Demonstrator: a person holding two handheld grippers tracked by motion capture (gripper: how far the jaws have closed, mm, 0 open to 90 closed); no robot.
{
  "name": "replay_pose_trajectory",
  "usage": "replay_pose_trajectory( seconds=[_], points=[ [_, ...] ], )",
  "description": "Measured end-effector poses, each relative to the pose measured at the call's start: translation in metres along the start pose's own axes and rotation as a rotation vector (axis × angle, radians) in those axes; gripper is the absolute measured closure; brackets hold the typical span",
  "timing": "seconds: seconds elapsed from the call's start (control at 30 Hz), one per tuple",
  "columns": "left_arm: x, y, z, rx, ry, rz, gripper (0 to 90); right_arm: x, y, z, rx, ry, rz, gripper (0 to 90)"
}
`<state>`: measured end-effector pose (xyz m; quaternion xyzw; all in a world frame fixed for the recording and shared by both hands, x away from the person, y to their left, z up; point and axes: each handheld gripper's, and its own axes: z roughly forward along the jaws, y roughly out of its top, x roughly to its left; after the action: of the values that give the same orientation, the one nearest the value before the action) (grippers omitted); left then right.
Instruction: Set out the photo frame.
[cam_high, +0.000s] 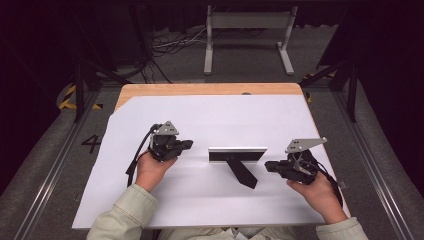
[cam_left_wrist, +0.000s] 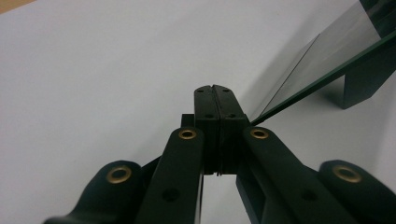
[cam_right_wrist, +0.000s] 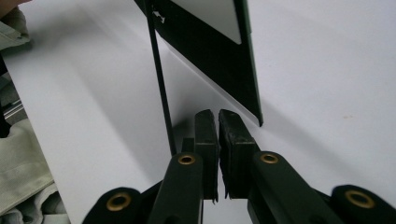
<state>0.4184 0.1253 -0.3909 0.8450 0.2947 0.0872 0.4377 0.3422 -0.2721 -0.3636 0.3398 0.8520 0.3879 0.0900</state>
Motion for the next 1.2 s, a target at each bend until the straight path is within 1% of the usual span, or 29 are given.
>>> replay_pose_trajectory(
  seconds=[0.13,0.17,0.3,0.43,0.47,0.5,0.57,0.63,0.67,0.77,0.83,0.93,1.0,1.03,1.07,1.13,1.17,1.2],
  points=[
    [-0.001,0.001,0.001,0.000,-0.001,0.000,89.7,-0.004,-0.001,-0.004,-0.014,-0.015,0.009,86.3],
    [-0.001,0.001,0.002,0.001,-0.008,-0.003,89.7,-0.005,-0.001,-0.005,-0.015,-0.016,0.012,86.4],
    [-0.004,0.001,0.008,0.010,-0.011,0.000,89.7,-0.008,-0.002,-0.007,-0.018,-0.025,0.020,86.6],
    [-0.007,0.002,0.018,0.026,-0.012,0.019,89.8,-0.010,-0.003,-0.009,-0.021,-0.032,0.027,86.6],
    [-0.008,0.002,0.022,0.038,-0.014,0.032,89.8,-0.010,-0.003,-0.009,-0.022,-0.032,0.029,86.6],
    [-0.009,0.001,0.024,0.042,-0.015,0.032,89.8,-0.011,-0.003,-0.009,-0.022,-0.033,0.032,86.6],
    [-0.011,0.001,0.032,0.060,-0.034,0.039,89.8,-0.011,-0.003,-0.010,-0.024,-0.037,0.033,86.5],
    [-0.013,0.000,0.038,0.074,-0.040,0.045,89.8,-0.012,-0.004,-0.011,-0.028,-0.038,0.036,86.3],
    [-0.012,0.000,0.041,0.077,-0.052,0.043,89.8,-0.012,-0.004,-0.011,-0.031,-0.040,0.036,86.2],
    [-0.013,-0.002,0.051,0.085,-0.080,0.020,89.8,-0.012,-0.004,-0.013,-0.030,-0.041,0.039,86.2],
    [-0.013,-0.002,0.056,0.094,-0.085,0.023,89.8,-0.012,-0.005,-0.013,-0.034,-0.041,0.042,86.2],
    [-0.016,-0.004,0.062,0.090,-0.087,0.062,89.8,-0.013,-0.005,-0.014,-0.038,-0.042,0.042,85.5],
    [-0.016,-0.005,0.065,0.082,-0.096,0.048,89.8,-0.013,-0.005,-0.014,-0.039,-0.040,0.046,85.5],
    [-0.015,-0.005,0.066,0.084,-0.098,0.050,89.8,-0.013,-0.005,-0.014,-0.038,-0.041,0.049,85.5],
    [-0.015,-0.006,0.068,0.080,-0.100,0.043,89.8,-0.013,-0.005,-0.014,-0.039,-0.040,0.049,85.5],
    [-0.013,-0.007,0.071,0.086,-0.105,0.039,89.8,-0.013,-0.006,-0.014,-0.039,-0.041,0.049,85.5],
    [-0.012,-0.008,0.074,0.085,-0.102,0.045,89.8,-0.013,-0.006,-0.014,-0.040,-0.041,0.050,85.3],
    [-0.011,-0.010,0.078,0.088,-0.104,0.044,89.8,-0.013,-0.006,-0.014,-0.041,-0.040,0.051,85.3]
  ],
)
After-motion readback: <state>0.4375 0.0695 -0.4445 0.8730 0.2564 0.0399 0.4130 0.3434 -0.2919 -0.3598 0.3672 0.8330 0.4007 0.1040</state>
